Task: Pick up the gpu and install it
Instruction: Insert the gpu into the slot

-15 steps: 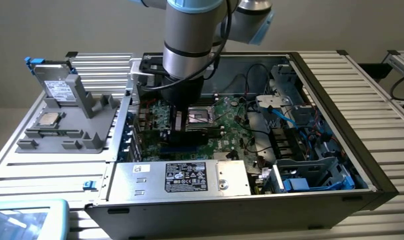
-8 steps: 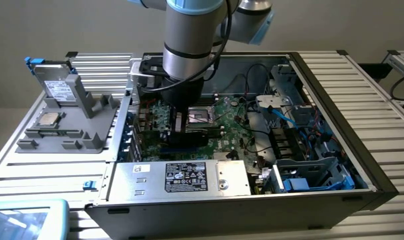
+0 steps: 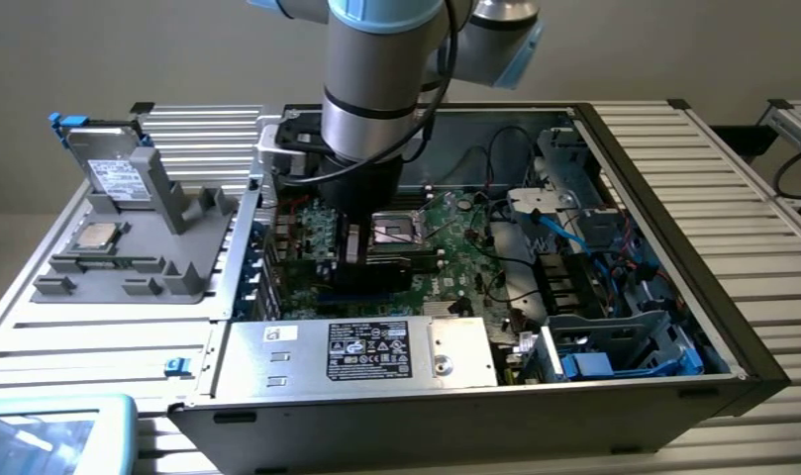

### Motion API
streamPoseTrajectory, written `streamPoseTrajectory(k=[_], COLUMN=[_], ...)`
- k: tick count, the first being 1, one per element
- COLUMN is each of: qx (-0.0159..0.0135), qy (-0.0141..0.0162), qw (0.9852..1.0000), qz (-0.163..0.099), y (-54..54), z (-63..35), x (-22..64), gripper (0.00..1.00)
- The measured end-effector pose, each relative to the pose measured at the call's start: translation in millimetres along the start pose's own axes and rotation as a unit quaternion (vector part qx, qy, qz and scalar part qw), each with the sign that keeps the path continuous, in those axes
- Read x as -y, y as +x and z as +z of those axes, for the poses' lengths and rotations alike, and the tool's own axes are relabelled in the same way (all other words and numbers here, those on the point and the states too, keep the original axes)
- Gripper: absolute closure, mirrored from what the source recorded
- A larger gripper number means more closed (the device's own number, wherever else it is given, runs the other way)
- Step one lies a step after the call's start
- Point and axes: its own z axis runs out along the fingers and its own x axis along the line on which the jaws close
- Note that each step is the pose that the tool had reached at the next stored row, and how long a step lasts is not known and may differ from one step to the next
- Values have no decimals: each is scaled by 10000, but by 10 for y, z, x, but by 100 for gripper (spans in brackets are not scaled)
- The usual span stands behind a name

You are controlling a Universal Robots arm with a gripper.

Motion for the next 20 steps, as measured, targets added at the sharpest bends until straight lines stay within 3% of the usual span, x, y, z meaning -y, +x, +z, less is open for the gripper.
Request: streamPoseTrajectory(k=[13, 20], qx=[-6, -7], qy=[-7, -8], qw=[10000, 10000], qz=[-39, -39], y=[-17, -20], z=[13, -1], x=[-9, 76], gripper=[73, 73])
